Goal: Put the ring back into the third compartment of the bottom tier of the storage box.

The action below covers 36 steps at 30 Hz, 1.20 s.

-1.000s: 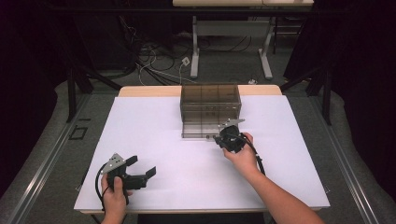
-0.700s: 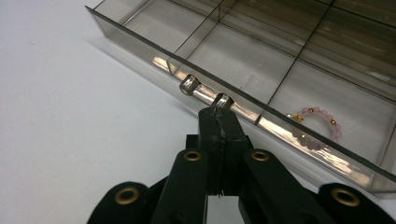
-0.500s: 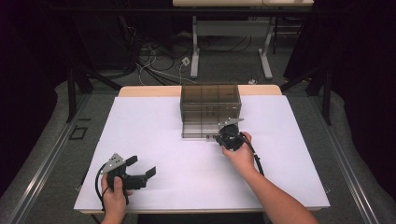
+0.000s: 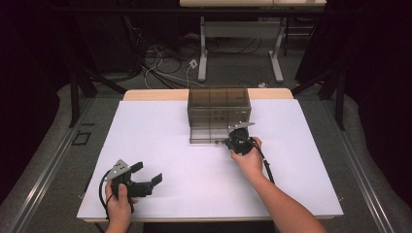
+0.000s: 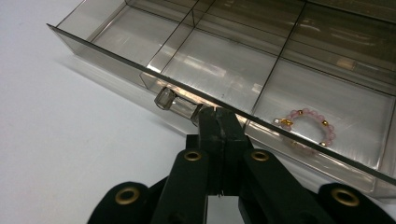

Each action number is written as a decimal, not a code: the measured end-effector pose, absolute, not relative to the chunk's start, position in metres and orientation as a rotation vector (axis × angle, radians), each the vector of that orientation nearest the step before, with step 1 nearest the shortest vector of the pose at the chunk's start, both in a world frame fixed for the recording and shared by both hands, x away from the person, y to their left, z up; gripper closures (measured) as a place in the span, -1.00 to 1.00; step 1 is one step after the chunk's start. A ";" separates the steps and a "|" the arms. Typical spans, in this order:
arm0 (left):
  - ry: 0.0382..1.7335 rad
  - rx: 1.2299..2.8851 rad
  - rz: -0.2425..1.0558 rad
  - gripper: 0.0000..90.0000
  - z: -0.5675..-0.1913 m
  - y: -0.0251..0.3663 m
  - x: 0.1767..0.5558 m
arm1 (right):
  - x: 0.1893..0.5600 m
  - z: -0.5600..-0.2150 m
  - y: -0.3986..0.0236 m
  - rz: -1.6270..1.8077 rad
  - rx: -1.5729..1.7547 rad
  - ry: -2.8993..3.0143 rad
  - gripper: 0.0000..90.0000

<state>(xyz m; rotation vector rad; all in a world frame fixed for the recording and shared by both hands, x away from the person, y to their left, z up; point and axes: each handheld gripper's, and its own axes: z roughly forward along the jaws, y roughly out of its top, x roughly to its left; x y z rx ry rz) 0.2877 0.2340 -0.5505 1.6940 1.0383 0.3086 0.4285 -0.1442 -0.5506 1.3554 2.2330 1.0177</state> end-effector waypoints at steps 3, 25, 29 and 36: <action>1.039 1.692 0.307 -0.99 -0.550 0.234 0.288 | 0.428 -0.552 -0.142 1.028 1.382 2.221 1.00; 1.044 1.687 0.301 -0.99 -0.551 0.235 0.288 | 0.439 -0.556 -0.144 1.091 1.432 2.119 1.00; 1.043 1.688 0.301 -0.99 -0.551 0.235 0.288 | 0.442 -0.557 -0.144 1.085 1.439 2.106 1.00; 1.042 1.688 0.303 -0.99 -0.551 0.235 0.288 | 0.448 -0.556 -0.142 1.063 1.439 2.108 1.00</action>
